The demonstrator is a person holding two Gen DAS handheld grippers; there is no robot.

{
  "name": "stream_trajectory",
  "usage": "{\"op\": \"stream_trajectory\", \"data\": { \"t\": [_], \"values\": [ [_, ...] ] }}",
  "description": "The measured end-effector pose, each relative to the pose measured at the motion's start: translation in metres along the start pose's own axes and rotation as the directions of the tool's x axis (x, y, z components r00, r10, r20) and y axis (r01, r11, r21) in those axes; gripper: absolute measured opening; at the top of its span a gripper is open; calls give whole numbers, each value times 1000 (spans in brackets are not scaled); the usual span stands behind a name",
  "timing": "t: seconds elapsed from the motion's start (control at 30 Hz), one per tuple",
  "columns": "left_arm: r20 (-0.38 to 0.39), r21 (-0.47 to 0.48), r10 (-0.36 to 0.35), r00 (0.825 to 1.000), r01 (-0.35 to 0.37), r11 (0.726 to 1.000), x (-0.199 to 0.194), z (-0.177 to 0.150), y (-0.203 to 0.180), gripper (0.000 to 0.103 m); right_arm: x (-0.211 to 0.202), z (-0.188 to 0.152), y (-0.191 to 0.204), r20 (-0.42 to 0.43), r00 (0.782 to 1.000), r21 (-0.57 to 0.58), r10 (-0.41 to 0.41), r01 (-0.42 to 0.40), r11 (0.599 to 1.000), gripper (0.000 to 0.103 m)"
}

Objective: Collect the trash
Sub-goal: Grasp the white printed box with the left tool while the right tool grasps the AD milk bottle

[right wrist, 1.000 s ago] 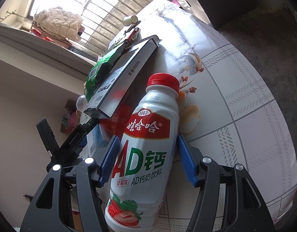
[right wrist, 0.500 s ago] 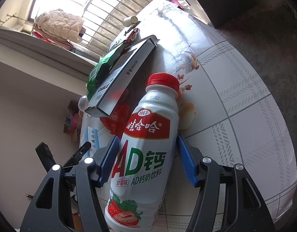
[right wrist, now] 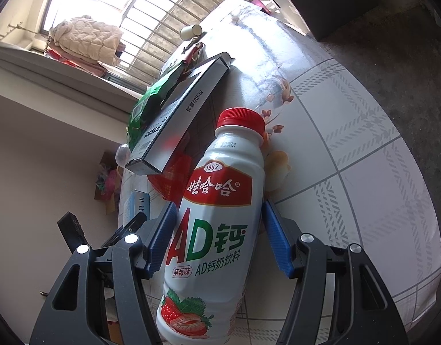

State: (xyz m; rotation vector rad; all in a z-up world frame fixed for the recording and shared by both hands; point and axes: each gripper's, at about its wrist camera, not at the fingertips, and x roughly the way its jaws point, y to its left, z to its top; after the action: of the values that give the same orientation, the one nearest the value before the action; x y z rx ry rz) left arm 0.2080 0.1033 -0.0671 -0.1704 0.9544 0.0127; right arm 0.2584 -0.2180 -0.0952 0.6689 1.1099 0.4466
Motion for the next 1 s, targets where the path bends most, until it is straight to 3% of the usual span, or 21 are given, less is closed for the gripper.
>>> {"op": "stream_trajectory", "data": {
  "t": [0.17, 0.4, 1.0],
  "values": [
    [-11, 89, -67, 998, 68, 994, -7, -11, -10, 74, 1, 0, 1, -2, 1000, -8, -4, 4, 1000, 59],
    [-85, 116, -143, 986, 152, 982, -22, -31, -18, 73, -4, -12, 9, -48, 998, -49, -30, 28, 998, 59],
    [-78, 51, -76, 994, 80, 995, -14, -20, -17, 81, 4, -17, -10, -104, 993, 85, 60, -51, 995, 67]
  ]
}}
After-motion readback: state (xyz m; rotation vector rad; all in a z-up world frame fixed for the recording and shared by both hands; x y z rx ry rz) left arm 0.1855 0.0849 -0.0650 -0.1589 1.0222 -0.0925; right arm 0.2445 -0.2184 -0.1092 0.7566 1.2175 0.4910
